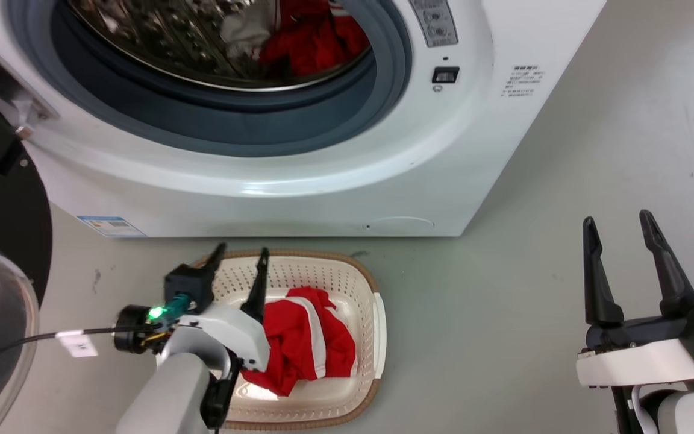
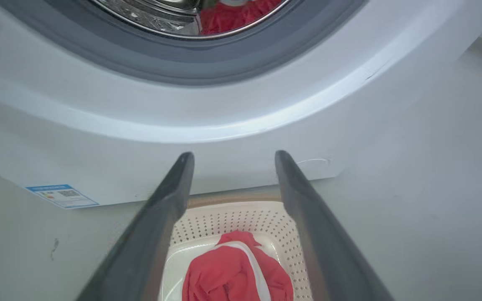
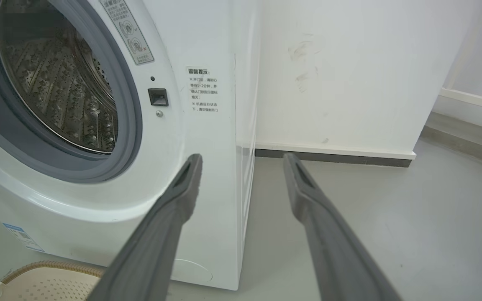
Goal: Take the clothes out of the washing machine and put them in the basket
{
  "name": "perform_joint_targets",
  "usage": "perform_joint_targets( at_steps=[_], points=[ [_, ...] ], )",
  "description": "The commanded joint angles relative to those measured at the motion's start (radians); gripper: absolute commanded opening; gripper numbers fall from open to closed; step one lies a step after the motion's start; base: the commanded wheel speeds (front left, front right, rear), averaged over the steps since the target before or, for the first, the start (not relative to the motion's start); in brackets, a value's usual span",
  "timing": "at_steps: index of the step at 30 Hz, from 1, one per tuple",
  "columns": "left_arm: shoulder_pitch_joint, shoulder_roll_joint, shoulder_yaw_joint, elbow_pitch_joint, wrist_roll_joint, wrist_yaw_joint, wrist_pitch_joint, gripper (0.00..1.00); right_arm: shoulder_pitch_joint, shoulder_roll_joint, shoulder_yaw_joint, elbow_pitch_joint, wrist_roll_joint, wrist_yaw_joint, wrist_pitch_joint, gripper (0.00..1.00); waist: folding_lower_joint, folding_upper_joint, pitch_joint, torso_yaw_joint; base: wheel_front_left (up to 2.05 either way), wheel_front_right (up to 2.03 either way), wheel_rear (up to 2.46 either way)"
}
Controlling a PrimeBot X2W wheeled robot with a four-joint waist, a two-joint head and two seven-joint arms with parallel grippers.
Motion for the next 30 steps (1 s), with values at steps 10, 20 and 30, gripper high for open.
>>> perform_joint_targets(
  at_steps=[10,20,30],
  points=[
    [0.051,-0.039,0.226,-0.229,0.093,0.002,-0.002,1.0,0.007,0.001,0.007,-0.005,0.012,-0.001,-0.002,1.0,0.0003,-0.0001,-0.033,-0.011,0.0,0.0,0.0],
    [-0.264,-0.003,0.234,-0.035,0.15,-0.078,0.013,1.0,-0.067,0.001,0.018,-0.025,0.031,-0.001,-0.002,1.0,0.0003,-0.0001,0.101,-0.082,0.0,0.0,0.0],
    [-0.709,0.067,0.157,0.233,0.196,-0.145,0.16,1.0,-0.165,0.001,0.033,-0.046,0.083,-0.001,-0.002,1.0,0.0003,-0.0001,0.289,-0.171,0.0,0.0,0.0]
  ],
)
